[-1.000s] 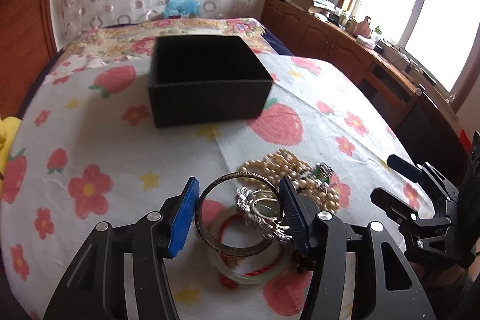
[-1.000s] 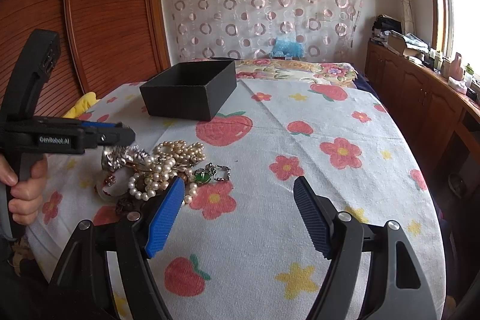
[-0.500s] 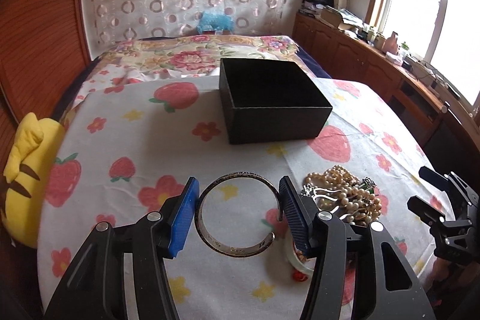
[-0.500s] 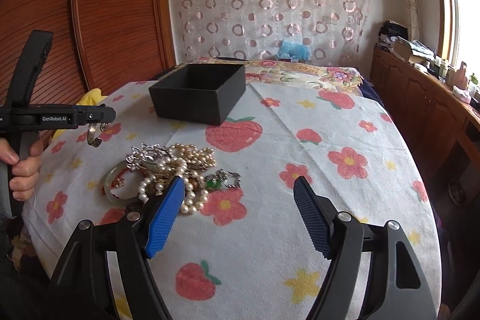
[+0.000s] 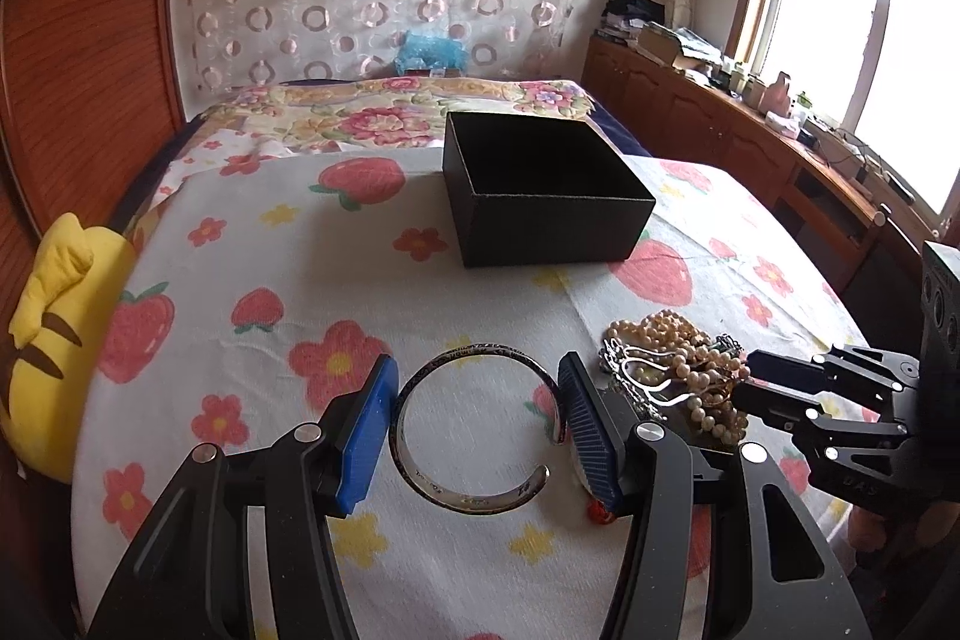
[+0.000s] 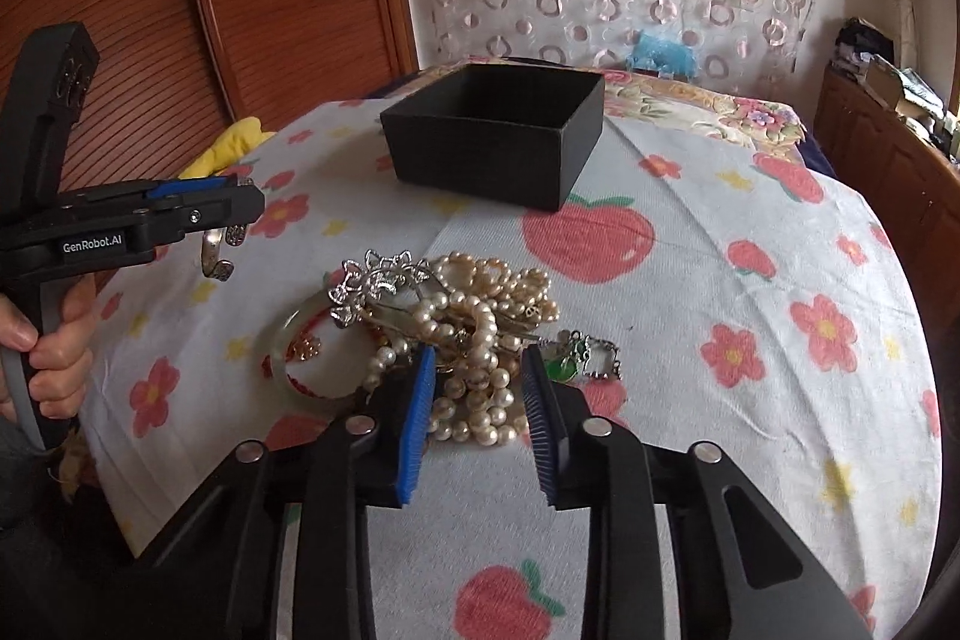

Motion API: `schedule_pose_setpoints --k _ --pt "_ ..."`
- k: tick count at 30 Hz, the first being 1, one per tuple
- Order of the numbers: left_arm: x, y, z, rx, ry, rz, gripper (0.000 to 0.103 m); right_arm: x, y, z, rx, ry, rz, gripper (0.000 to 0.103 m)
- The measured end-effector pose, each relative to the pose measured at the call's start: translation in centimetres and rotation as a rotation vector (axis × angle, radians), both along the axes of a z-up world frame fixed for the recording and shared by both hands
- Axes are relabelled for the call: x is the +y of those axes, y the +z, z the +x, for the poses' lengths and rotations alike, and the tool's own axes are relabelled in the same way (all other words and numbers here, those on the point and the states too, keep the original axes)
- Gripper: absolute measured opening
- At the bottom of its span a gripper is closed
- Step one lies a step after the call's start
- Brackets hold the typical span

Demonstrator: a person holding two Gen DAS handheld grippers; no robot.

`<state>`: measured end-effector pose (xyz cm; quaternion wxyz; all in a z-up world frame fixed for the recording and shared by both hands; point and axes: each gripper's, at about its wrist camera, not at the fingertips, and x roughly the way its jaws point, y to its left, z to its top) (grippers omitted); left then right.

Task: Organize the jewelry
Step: 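Lift the silver bangle with the left gripper while the right gripper grasps a pearl necklace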

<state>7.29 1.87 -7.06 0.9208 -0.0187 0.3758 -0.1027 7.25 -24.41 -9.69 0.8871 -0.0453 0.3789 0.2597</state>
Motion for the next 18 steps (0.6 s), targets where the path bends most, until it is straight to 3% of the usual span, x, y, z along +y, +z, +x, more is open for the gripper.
schedule_pose_setpoints --k 3,8,18 --pt "-0.2 0.0 -0.1 -0.002 -0.005 0.000 0.053 -0.2 -0.1 -0.3 0.018 0.004 -0.004 0.009" --pt "-0.4 0.1 -0.2 -0.011 -0.008 0.004 0.053 -0.9 0.9 -0.3 -0.010 -0.008 -0.002 0.008" --pt "-0.3 1.7 0.5 -0.048 -0.007 0.008 0.053 -3.4 7.4 0.7 -0.158 -0.051 -0.013 0.008"
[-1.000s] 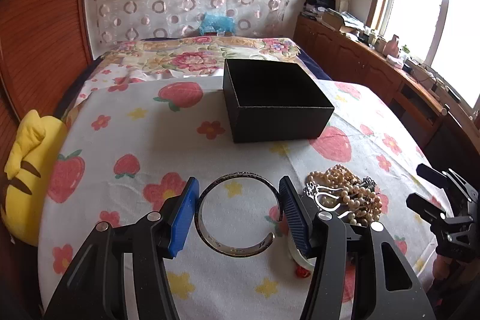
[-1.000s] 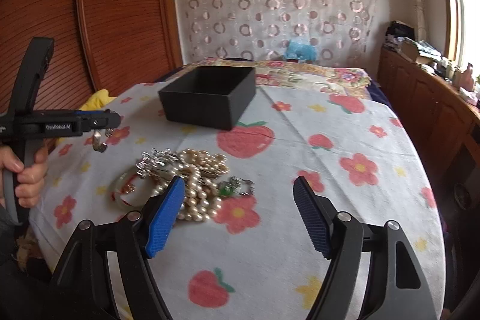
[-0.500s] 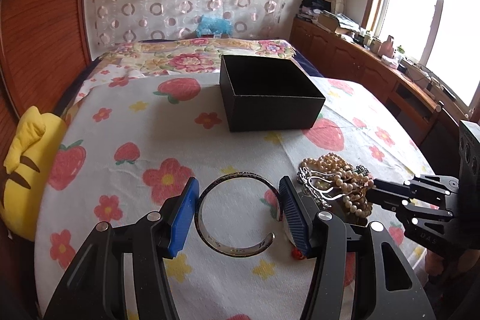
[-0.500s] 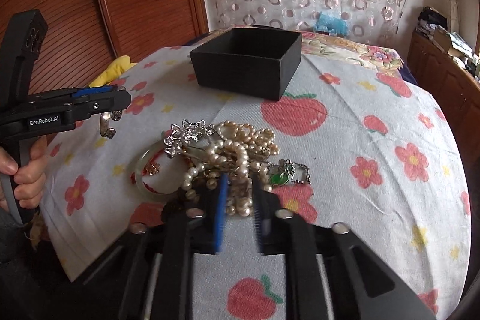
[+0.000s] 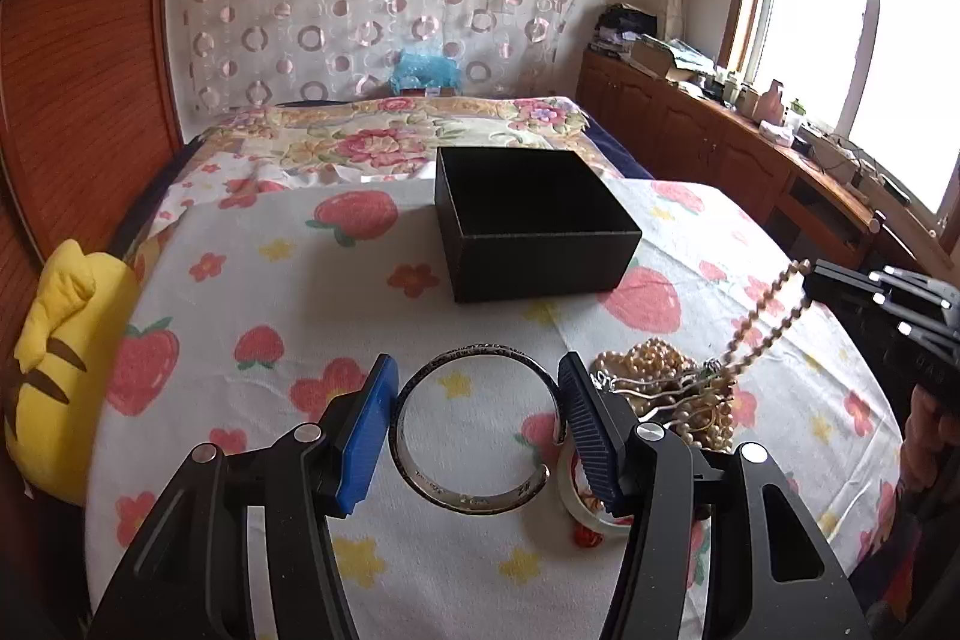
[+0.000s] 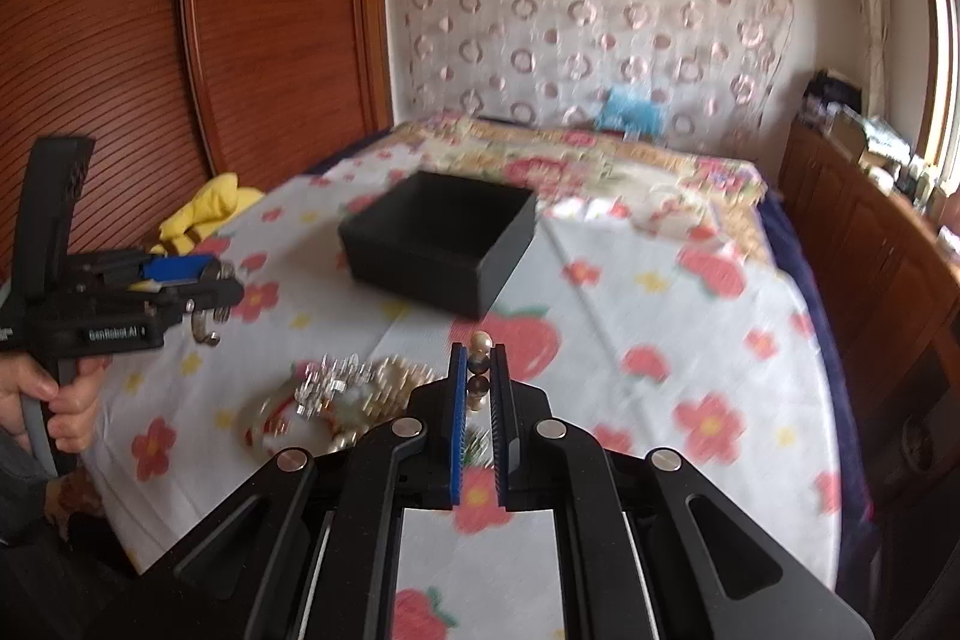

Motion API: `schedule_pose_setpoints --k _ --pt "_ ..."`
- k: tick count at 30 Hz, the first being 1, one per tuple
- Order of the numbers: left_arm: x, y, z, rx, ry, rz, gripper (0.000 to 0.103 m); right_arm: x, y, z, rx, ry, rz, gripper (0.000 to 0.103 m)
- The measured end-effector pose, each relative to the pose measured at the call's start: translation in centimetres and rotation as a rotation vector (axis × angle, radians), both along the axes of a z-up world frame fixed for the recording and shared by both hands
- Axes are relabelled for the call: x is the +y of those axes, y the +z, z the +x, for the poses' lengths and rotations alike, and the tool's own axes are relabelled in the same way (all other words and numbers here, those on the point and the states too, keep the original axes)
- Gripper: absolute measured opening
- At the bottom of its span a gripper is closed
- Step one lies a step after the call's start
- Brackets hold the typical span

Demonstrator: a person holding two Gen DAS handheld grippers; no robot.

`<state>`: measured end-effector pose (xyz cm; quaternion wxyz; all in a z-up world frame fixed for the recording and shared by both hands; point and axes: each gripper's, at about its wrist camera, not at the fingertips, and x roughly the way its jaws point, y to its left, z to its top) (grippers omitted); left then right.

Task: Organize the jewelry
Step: 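Lift the silver bangle with the left gripper while the right gripper grasps a pearl necklace, then lower the bangle into the black box and open the left gripper while the right lifts pearls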

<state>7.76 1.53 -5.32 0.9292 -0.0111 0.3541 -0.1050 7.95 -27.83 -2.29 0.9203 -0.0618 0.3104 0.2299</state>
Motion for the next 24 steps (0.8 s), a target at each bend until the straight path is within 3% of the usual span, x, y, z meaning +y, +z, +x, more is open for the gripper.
schedule_pose_setpoints --k 10,24 --pt "-0.1 2.3 0.6 -0.047 -0.004 0.009 0.053 -1.1 6.3 0.5 -0.133 -0.019 -0.015 0.008" --pt "-1.2 4.4 3.5 -0.083 -0.014 0.036 0.053 -1.0 11.5 4.1 -0.216 -0.016 -0.014 0.008"
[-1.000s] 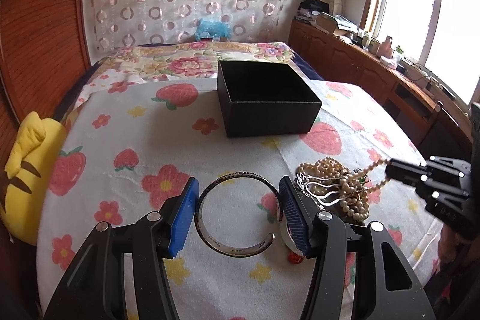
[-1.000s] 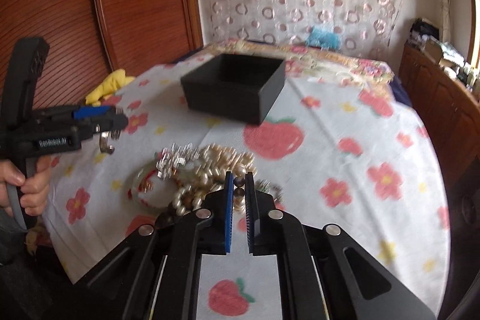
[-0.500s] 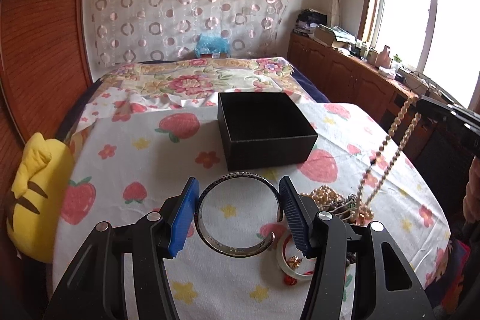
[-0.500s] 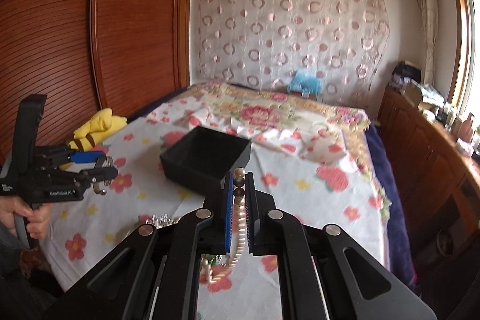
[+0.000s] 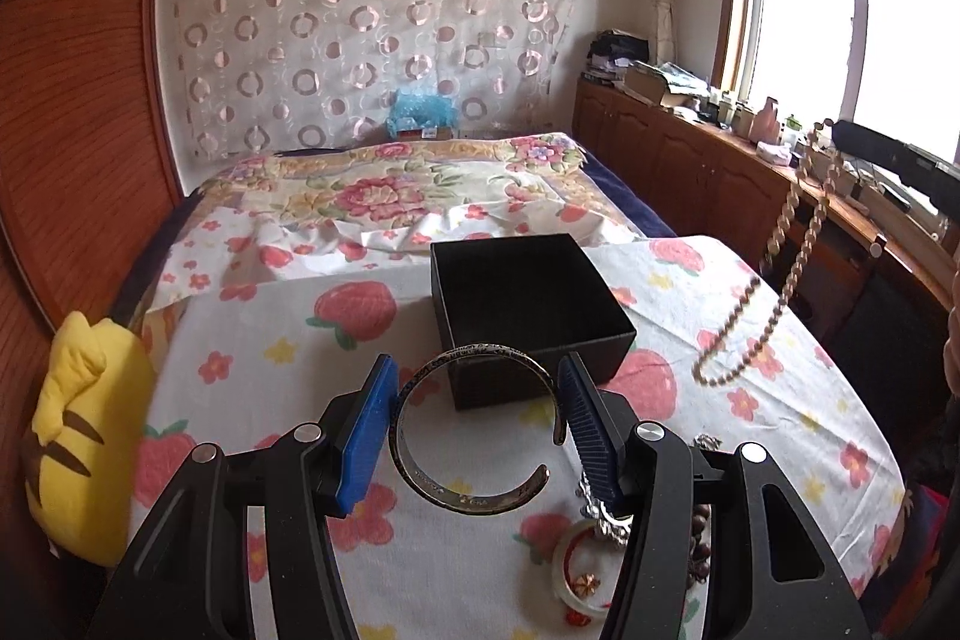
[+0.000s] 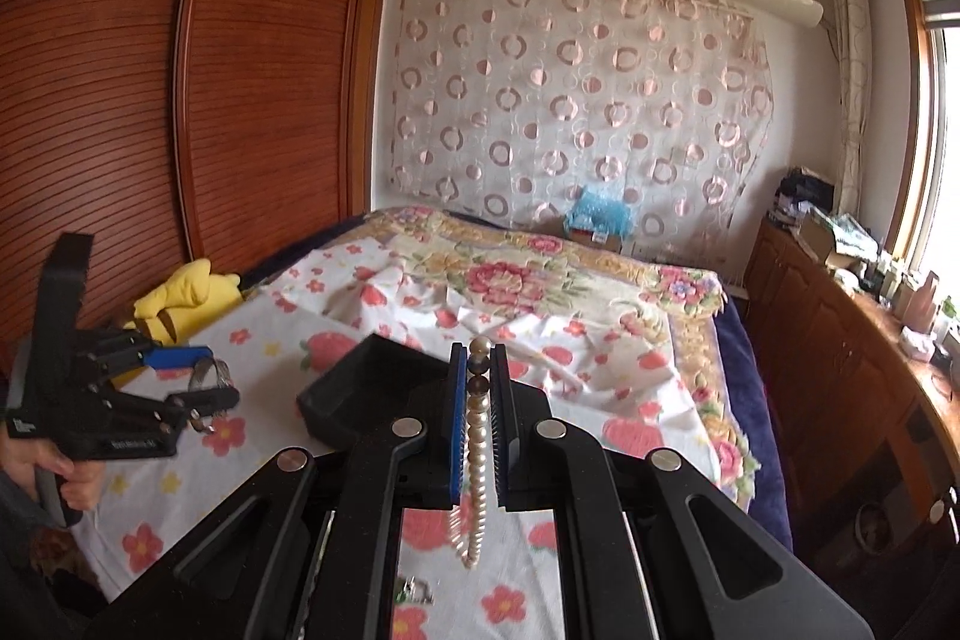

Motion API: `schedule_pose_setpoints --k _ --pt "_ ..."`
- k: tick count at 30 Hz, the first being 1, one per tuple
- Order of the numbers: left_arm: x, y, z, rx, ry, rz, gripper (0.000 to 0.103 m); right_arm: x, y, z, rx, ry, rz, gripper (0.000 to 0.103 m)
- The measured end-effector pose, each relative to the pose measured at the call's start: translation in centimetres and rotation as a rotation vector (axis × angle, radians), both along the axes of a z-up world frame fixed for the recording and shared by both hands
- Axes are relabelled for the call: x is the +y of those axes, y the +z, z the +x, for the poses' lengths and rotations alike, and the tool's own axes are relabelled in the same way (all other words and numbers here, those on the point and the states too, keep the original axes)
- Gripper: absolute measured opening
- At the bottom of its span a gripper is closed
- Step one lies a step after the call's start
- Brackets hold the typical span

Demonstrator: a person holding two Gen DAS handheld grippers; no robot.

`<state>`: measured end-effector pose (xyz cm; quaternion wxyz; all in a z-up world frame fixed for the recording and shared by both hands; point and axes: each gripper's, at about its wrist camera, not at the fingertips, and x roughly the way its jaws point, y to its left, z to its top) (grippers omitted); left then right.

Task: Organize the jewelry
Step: 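Lower the bangle into the black box and open the left gripper while the right lifts pearls, then lower the pearl necklace into the black box and open the right gripper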

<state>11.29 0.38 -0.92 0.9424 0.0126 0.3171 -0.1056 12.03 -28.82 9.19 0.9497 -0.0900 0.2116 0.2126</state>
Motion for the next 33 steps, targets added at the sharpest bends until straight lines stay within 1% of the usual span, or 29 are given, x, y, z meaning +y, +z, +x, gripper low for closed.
schedule_pose_setpoints --k 3,11,15,19,24,31,33 --pt "-0.5 0.1 1.6 0.008 -0.005 0.012 0.053 0.4 1.0 1.2 -0.015 0.006 0.002 0.008" --pt "-2.3 0.4 7.1 0.030 -0.024 0.027 0.053 1.3 2.8 5.2 -0.017 0.048 0.037 0.008" --pt "-2.9 -0.5 10.0 0.063 -0.039 0.017 0.053 2.1 3.4 7.2 -0.017 0.076 0.043 0.008" --pt "-3.4 -1.9 11.8 0.092 -0.050 0.018 0.053 2.9 3.8 8.6 -0.024 0.102 0.039 0.008" --pt "-3.3 -2.7 12.8 0.107 -0.057 0.005 0.053 4.0 4.3 10.2 -0.033 0.130 0.044 0.008" --pt "-1.3 -1.8 12.2 0.078 -0.029 -0.007 0.054 5.3 5.2 12.0 -0.050 0.145 0.062 0.008" --pt "-0.5 -1.4 11.8 0.067 -0.016 -0.010 0.054 5.7 5.0 12.1 -0.051 0.151 0.062 0.008"
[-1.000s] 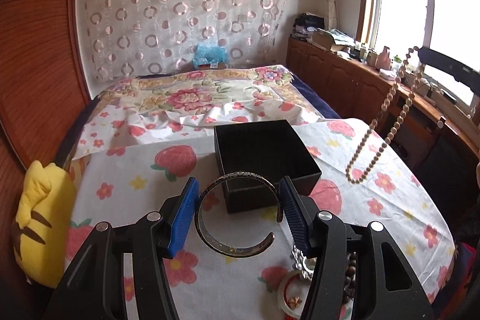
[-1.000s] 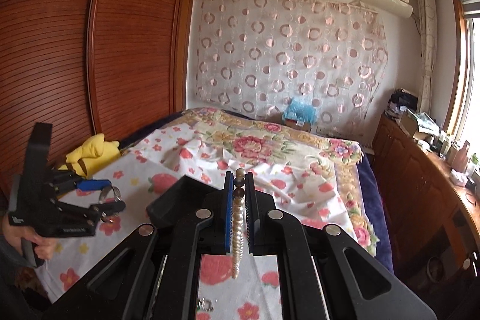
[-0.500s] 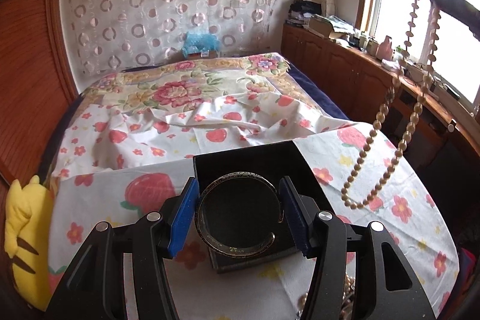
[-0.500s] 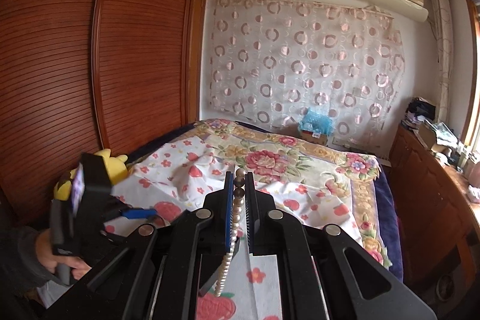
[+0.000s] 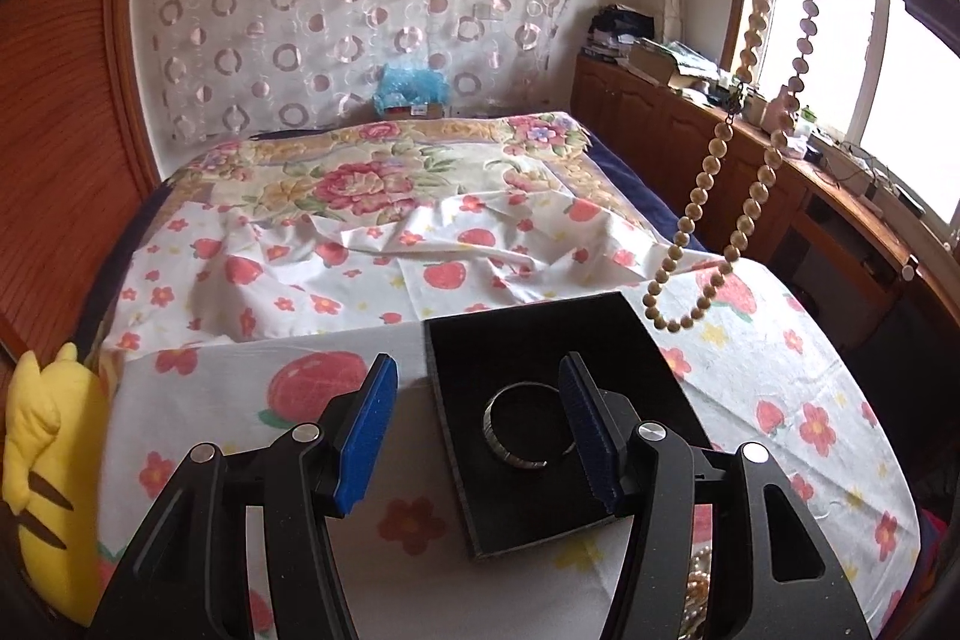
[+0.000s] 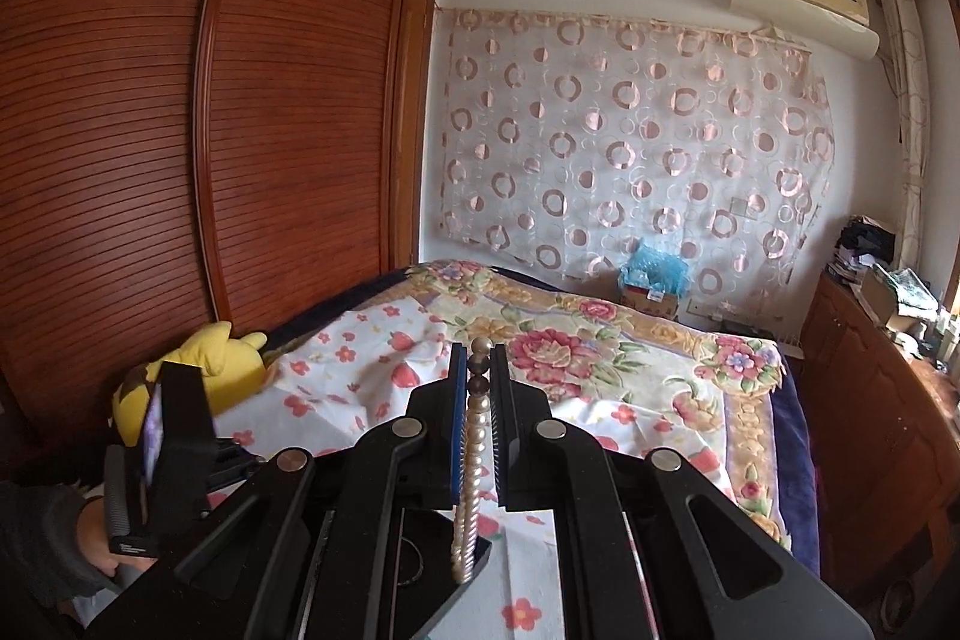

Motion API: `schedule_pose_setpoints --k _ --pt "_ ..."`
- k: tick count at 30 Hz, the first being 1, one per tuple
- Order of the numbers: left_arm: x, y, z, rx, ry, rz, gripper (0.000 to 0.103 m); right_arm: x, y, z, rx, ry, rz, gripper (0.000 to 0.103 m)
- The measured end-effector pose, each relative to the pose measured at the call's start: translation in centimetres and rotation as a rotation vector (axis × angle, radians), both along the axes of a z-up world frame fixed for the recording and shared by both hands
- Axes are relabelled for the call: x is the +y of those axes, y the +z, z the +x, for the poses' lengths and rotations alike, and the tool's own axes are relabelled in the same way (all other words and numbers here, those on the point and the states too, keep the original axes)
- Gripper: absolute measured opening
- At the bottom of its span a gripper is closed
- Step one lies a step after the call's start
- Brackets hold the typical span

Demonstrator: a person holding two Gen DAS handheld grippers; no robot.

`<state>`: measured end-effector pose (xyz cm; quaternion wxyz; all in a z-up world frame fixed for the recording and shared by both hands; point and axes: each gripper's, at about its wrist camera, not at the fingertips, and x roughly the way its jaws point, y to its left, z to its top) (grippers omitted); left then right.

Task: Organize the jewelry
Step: 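Lower the pearl necklace into the black box and open the right gripper, then move the left gripper to the pile and grasp the silver hairpins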

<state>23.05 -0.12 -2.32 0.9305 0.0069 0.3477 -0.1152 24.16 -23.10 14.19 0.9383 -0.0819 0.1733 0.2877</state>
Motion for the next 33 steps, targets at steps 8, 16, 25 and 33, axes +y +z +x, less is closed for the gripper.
schedule_pose_setpoints --k 8,16,25,33 --pt "2.0 0.6 -2.7 -0.031 0.027 -0.001 0.060 1.7 -4.1 1.4 0.091 0.000 -0.035 0.008" --pt "2.3 -0.2 -5.9 -0.029 0.027 -0.010 0.060 2.8 -10.1 2.3 0.204 -0.004 -0.071 0.009" --pt "1.8 -1.3 -11.0 -0.020 0.017 -0.010 0.062 0.7 -12.4 -1.9 0.232 -0.044 -0.039 0.022" --pt "0.2 -2.1 -14.6 -0.016 -0.013 -0.004 0.062 -2.6 -14.8 -9.3 0.251 -0.076 -0.013 0.022"
